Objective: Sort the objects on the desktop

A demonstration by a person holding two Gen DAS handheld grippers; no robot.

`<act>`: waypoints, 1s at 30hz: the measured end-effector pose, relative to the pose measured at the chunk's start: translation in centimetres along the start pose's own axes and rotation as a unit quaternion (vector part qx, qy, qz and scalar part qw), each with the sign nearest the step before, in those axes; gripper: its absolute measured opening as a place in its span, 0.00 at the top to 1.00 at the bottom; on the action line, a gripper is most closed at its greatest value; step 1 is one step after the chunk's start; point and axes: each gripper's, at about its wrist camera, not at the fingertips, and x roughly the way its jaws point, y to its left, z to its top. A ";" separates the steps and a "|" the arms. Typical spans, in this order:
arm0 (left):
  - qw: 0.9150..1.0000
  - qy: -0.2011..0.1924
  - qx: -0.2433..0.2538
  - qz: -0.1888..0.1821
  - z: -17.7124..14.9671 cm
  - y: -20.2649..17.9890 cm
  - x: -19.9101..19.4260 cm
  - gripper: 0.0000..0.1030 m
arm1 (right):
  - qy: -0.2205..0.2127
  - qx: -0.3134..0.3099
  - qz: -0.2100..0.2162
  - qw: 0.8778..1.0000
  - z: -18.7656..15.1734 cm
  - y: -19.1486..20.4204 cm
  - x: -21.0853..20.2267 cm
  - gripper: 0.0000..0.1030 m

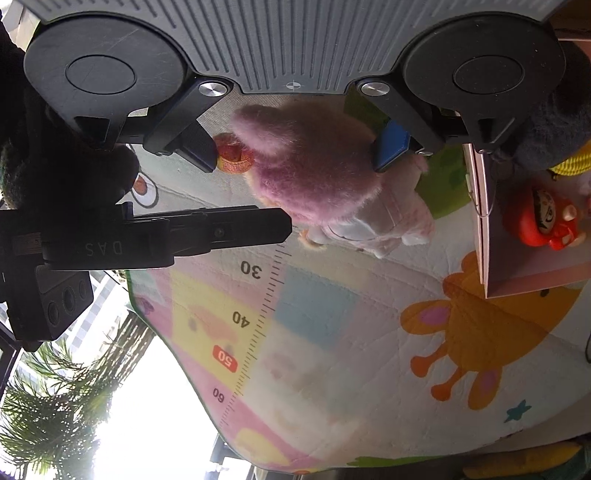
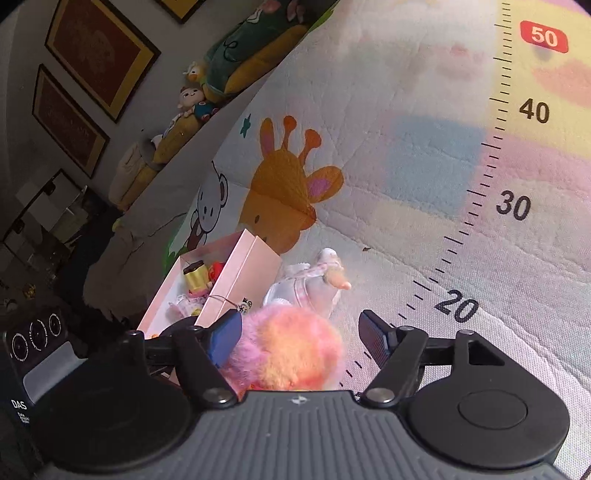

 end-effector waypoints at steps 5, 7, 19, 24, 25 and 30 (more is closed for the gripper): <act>1.000 0.001 0.012 0.013 0.2 -0.4 0.8 0.09 | 0.024 0.014 0.016 0.999 0.6 -0.4 2.1 0.30; 1.000 0.000 0.015 0.013 0.1 -0.4 1.0 0.09 | 0.039 0.030 0.022 0.999 0.7 -0.9 3.0 0.30; 0.997 -0.019 0.048 -0.064 -0.8 -1.5 -2.7 0.28 | 0.061 0.039 0.058 0.996 -1.6 0.2 1.4 0.30; 0.996 -0.023 0.066 -0.048 -2.1 -2.5 -4.6 0.20 | 0.051 0.030 0.049 0.997 -2.5 0.8 -0.7 0.30; 0.997 -0.026 0.059 -0.039 -2.3 -2.3 -5.1 0.17 | 0.044 0.033 0.039 0.998 -2.4 0.6 -1.0 0.30; 1.000 -0.015 0.013 -0.021 -2.7 -1.1 -5.3 0.11 | 0.038 0.061 0.022 0.997 -1.8 -1.0 -0.1 0.30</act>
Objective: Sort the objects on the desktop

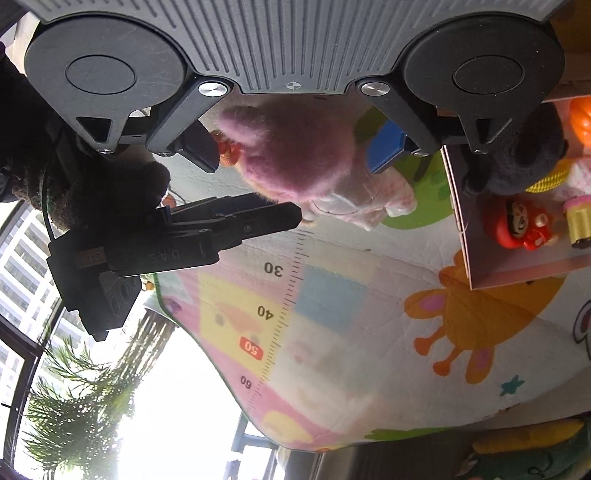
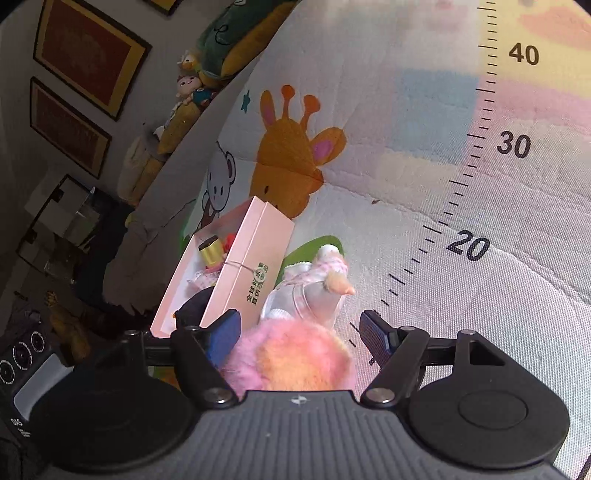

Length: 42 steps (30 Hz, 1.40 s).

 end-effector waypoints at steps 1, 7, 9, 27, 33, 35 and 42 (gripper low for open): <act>1.000 0.006 -0.006 0.000 -0.1 0.1 0.4 0.11 | 0.004 0.003 0.003 1.000 0.1 -0.1 0.6 0.30; 0.999 0.031 -0.021 -0.005 -0.3 -0.1 3.2 0.10 | 0.039 0.019 0.017 0.999 0.5 -0.3 4.1 0.30; 1.000 0.029 -0.012 0.000 -0.2 -0.3 3.8 0.09 | 0.048 0.015 0.015 0.999 0.4 -0.1 4.8 0.30; 0.992 -0.107 0.053 -0.029 1.6 -0.4 -2.5 0.24 | -0.019 -0.085 -0.021 0.996 1.4 7.9 0.6 0.41; 0.989 -0.142 0.038 0.008 2.3 4.3 -7.2 0.25 | -0.021 -0.127 0.024 0.991 2.9 14.0 4.5 0.41; 0.989 -0.142 0.038 0.033 2.3 6.0 -8.6 0.25 | -0.011 -0.126 0.044 0.991 3.2 15.6 6.9 0.41; 0.986 -0.123 0.034 0.105 2.8 11.9 -11.1 0.27 | 0.019 -0.114 0.096 0.989 4.4 19.7 14.9 0.41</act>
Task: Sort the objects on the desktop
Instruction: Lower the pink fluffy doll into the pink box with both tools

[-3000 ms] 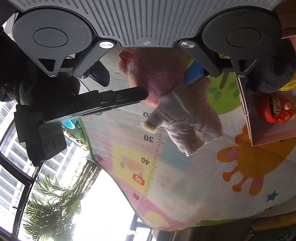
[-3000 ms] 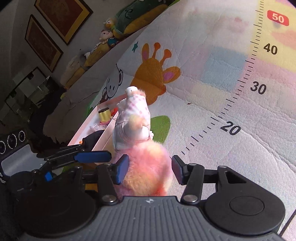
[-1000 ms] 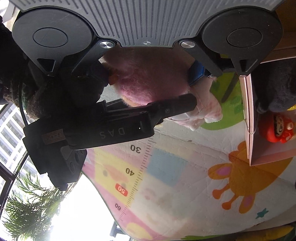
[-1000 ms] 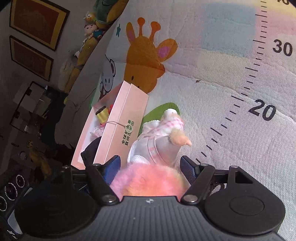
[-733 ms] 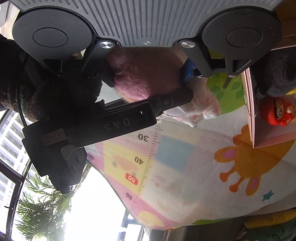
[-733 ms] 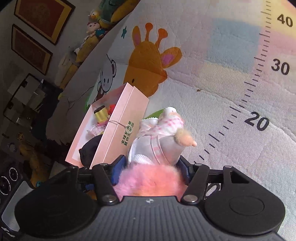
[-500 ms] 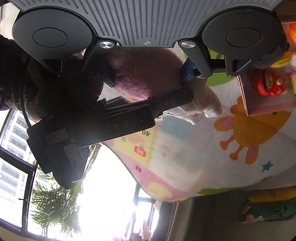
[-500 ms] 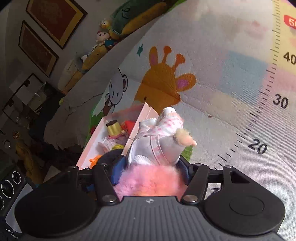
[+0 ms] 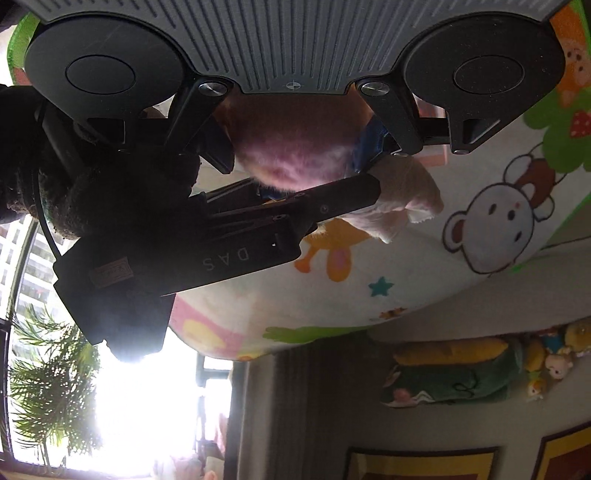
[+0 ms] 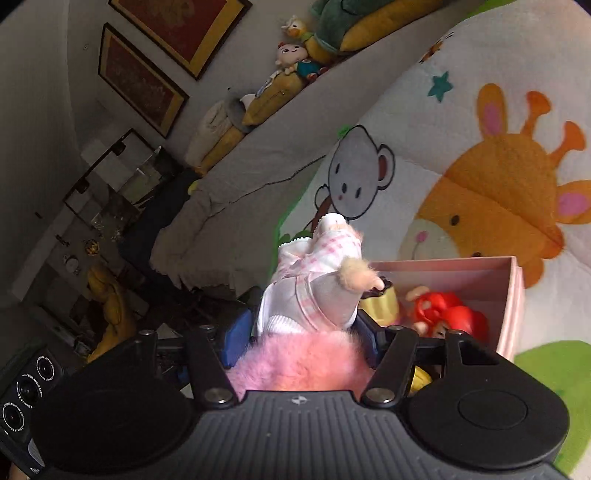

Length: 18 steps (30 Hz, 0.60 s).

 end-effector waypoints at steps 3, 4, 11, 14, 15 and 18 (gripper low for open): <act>0.999 0.025 -0.038 -0.002 -0.7 2.4 1.4 0.30 | 0.005 -0.004 -0.014 1.000 -0.2 -0.2 2.4 0.41; 0.998 0.036 -0.049 -0.001 -1.1 3.0 1.9 0.30 | 0.009 -0.004 -0.018 1.000 -0.4 -0.5 3.0 0.41; 0.998 0.050 -0.045 0.007 -2.4 3.2 2.9 0.26 | 0.020 -0.005 -0.060 0.998 -1.4 -2.5 2.2 0.40; 0.998 0.052 -0.037 0.017 -2.5 2.9 2.4 0.22 | 0.004 -0.012 -0.079 0.997 -1.5 -3.3 0.3 0.40; 0.998 0.054 -0.034 0.020 -2.6 2.8 2.4 0.19 | -0.001 -0.018 -0.087 0.996 -1.5 -3.6 -0.4 0.40; 0.997 0.060 -0.032 0.028 -2.8 2.9 2.7 0.17 | -0.018 -0.045 -0.128 0.991 -1.8 -4.0 -2.0 0.40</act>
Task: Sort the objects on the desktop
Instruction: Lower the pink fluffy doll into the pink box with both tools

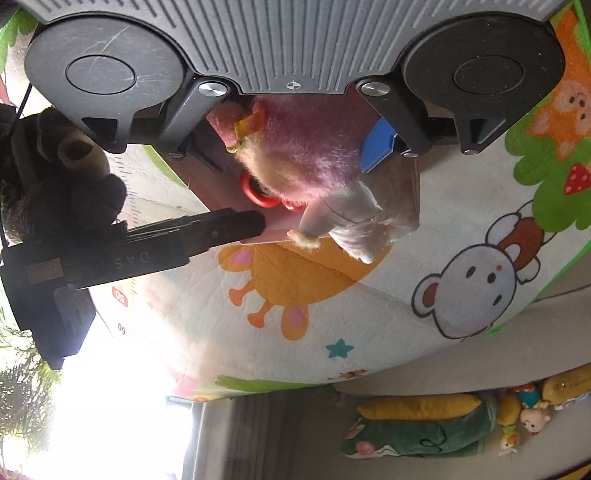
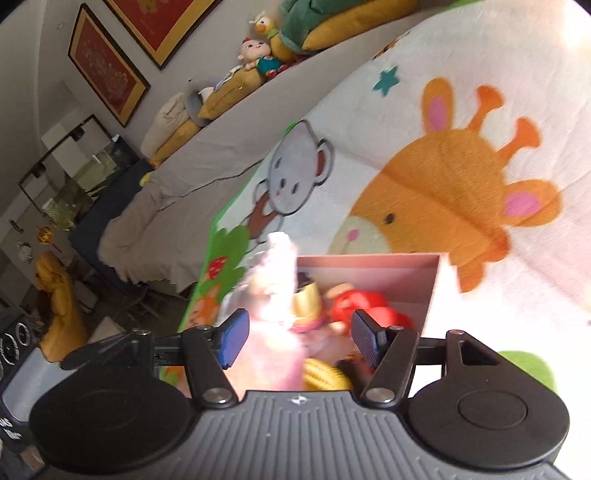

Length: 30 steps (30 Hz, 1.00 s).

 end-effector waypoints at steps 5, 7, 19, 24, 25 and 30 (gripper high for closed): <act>1.000 0.016 -0.026 0.001 0.0 0.3 1.4 0.15 | -0.009 -0.011 -0.018 1.000 -0.7 -0.9 -1.7 0.40; 0.999 0.018 -0.026 0.002 0.0 0.2 1.8 0.14 | -0.011 -0.019 -0.027 0.999 -0.9 -0.8 -2.0 0.40; 1.000 0.021 0.002 0.004 0.5 0.4 1.0 0.24 | -0.010 -0.072 -0.005 0.997 -1.7 1.8 -3.1 0.40; 1.000 0.017 -0.008 0.002 -0.1 0.0 0.8 0.22 | -0.002 -0.053 0.046 0.997 -0.6 3.5 -2.0 0.40; 1.000 0.017 -0.010 0.005 -0.2 0.0 1.0 0.21 | 0.008 -0.036 0.064 0.997 -0.2 3.6 -1.4 0.40; 0.999 0.014 -0.044 0.002 -0.4 0.6 1.2 0.19 | 0.055 0.019 0.091 0.994 0.4 4.4 2.3 0.41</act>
